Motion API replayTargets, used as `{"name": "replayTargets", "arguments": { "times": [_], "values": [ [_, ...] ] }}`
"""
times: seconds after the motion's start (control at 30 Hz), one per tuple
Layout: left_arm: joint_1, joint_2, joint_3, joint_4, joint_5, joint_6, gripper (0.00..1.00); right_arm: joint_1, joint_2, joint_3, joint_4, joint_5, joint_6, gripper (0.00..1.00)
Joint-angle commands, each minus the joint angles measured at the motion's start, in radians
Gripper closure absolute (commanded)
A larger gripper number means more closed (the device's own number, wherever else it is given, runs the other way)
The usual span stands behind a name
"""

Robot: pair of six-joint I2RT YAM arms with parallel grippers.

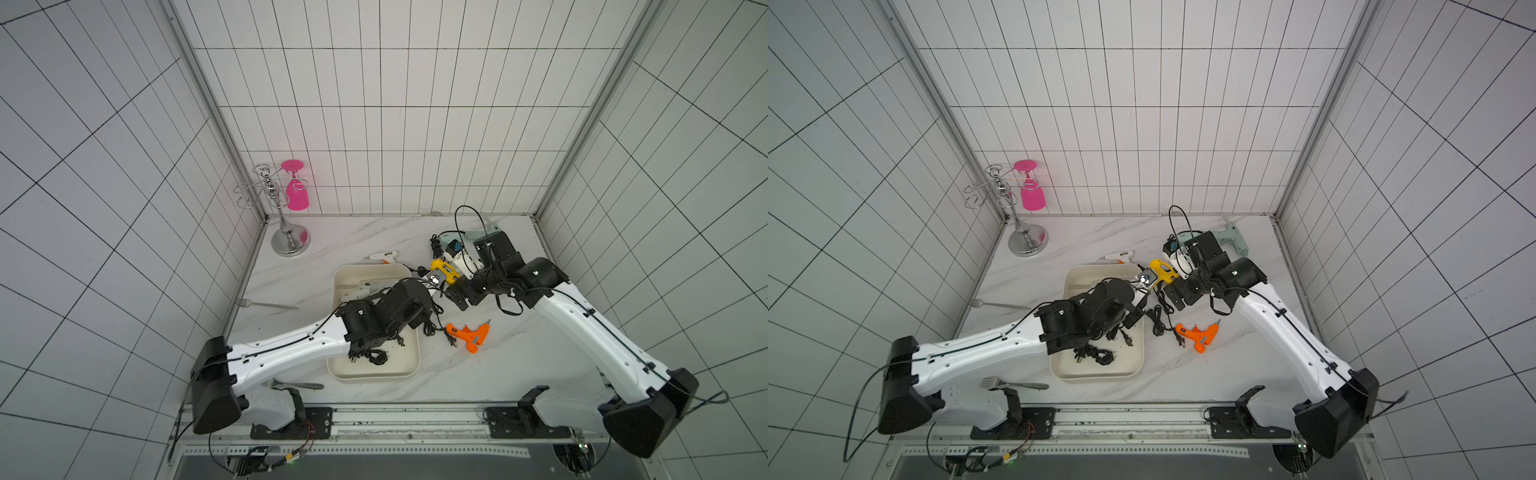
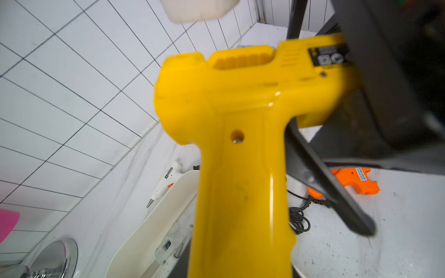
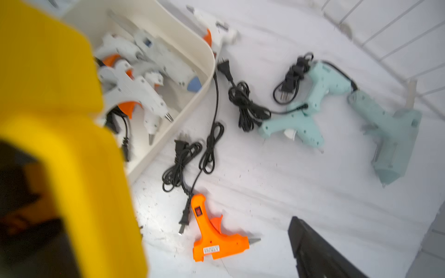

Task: Put the hot melt glue gun into the storage box
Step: Pick up the hot melt adhesive gun from the center of the board, then place the hot melt adhesive gun in the storage box.

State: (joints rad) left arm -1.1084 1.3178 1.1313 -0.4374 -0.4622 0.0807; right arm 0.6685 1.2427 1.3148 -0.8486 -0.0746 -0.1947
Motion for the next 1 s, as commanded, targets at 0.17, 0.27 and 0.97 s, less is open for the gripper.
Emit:
{"name": "replayTargets", "arguments": {
  "times": [0.17,0.27,0.97],
  "values": [
    [0.014,-0.184,-0.211,0.026,-0.243,-0.214,1.00,-0.035,-0.128,-0.034,0.228,0.025,0.115,0.01],
    [0.058,-0.211,-0.272,0.007,-0.258,-0.303,1.00,-0.046,-0.150,-0.058,0.253,0.024,0.130,0.01],
    [0.431,0.108,-0.387,-0.062,0.237,-0.770,1.00,-0.080,-0.191,-0.263,0.278,-0.070,0.182,0.01]
  ]
}}
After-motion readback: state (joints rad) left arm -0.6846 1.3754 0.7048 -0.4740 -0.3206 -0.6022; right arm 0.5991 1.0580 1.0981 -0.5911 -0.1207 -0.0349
